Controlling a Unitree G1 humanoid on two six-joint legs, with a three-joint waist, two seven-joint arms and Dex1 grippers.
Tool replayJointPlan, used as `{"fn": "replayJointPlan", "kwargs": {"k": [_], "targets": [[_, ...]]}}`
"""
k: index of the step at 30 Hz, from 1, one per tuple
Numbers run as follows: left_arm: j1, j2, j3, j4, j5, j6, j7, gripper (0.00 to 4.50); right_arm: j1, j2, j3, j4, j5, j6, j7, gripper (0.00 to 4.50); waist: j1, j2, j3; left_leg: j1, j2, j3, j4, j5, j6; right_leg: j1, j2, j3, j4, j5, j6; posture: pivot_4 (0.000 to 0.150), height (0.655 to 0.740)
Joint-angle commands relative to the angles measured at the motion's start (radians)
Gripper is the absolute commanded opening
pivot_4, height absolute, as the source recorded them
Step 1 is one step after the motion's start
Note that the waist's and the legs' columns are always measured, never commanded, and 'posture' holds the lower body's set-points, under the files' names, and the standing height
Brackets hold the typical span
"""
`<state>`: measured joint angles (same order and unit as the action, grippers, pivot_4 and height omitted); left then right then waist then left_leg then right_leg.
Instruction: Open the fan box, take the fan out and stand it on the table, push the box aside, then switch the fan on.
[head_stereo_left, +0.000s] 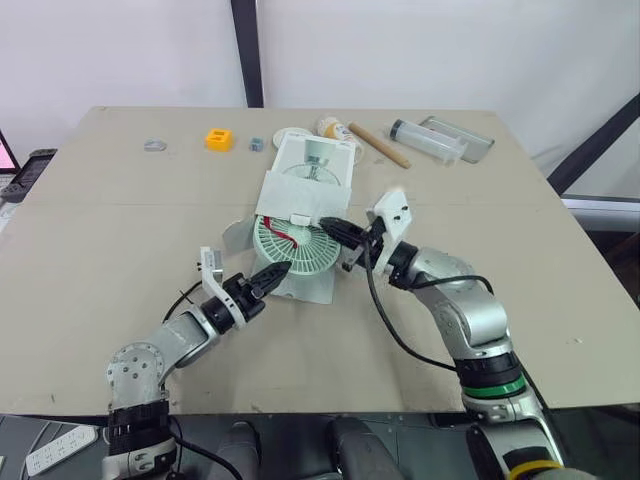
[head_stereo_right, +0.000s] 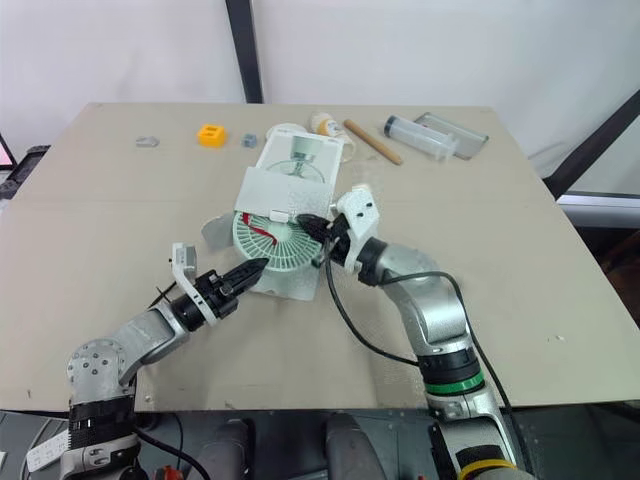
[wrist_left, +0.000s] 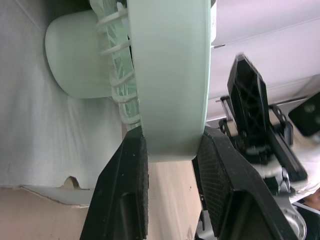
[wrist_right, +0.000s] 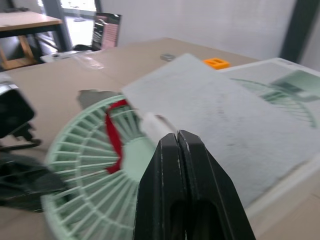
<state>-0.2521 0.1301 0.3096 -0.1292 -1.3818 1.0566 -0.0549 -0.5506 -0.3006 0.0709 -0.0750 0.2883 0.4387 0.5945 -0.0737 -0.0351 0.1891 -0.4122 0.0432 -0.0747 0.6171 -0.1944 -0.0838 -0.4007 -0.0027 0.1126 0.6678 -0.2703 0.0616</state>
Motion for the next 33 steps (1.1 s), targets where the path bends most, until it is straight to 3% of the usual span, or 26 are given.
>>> {"fn": "replayJointPlan", "kwargs": {"k": [1, 10, 12, 20, 33], "targets": [[0.015, 0.015, -0.01, 0.004, 0.01, -0.009, 0.007, 0.95, -0.025, -0.003, -0.011, 0.037, -0.022, -0.028, -0.015, 0.0, 0.0, 0.0, 0.0, 0.0, 0.0, 0.0, 0.0, 0.0, 0.0, 0.0, 0.0, 0.0, 0.0, 0.0, 0.0, 0.15, 0.74], [0.027, 0.03, -0.032, 0.001, 0.024, -0.023, -0.007, 0.95, -0.039, 0.01, 0.024, 0.134, -0.071, -0.077, 0.001, 0.0, 0.0, 0.0, 0.0, 0.0, 0.0, 0.0, 0.0, 0.0, 0.0, 0.0, 0.0, 0.0, 0.0, 0.0, 0.0, 0.15, 0.74], [0.028, 0.036, -0.04, 0.0, 0.036, -0.031, -0.018, 1.97, -0.044, 0.014, 0.025, 0.148, -0.077, -0.086, 0.001, 0.0, 0.0, 0.0, 0.0, 0.0, 0.0, 0.0, 0.0, 0.0, 0.0, 0.0, 0.0, 0.0, 0.0, 0.0, 0.0, 0.15, 0.74], [0.026, 0.065, -0.022, -0.013, 0.037, -0.049, -0.025, 4.49, -0.064, 0.026, 0.019, 0.179, -0.085, -0.106, 0.001, 0.0, 0.0, 0.0, 0.0, 0.0, 0.0, 0.0, 0.0, 0.0, 0.0, 0.0, 0.0, 0.0, 0.0, 0.0, 0.0, 0.15, 0.74], [-0.081, 0.046, 0.043, 0.13, 0.005, -0.099, -0.024, 4.49, -0.067, 0.03, 0.024, 0.178, -0.087, -0.113, 0.006, 0.0, 0.0, 0.0, 0.0, 0.0, 0.0, 0.0, 0.0, 0.0, 0.0, 0.0, 0.0, 0.0, 0.0, 0.0, 0.0, 0.15, 0.74]]}}
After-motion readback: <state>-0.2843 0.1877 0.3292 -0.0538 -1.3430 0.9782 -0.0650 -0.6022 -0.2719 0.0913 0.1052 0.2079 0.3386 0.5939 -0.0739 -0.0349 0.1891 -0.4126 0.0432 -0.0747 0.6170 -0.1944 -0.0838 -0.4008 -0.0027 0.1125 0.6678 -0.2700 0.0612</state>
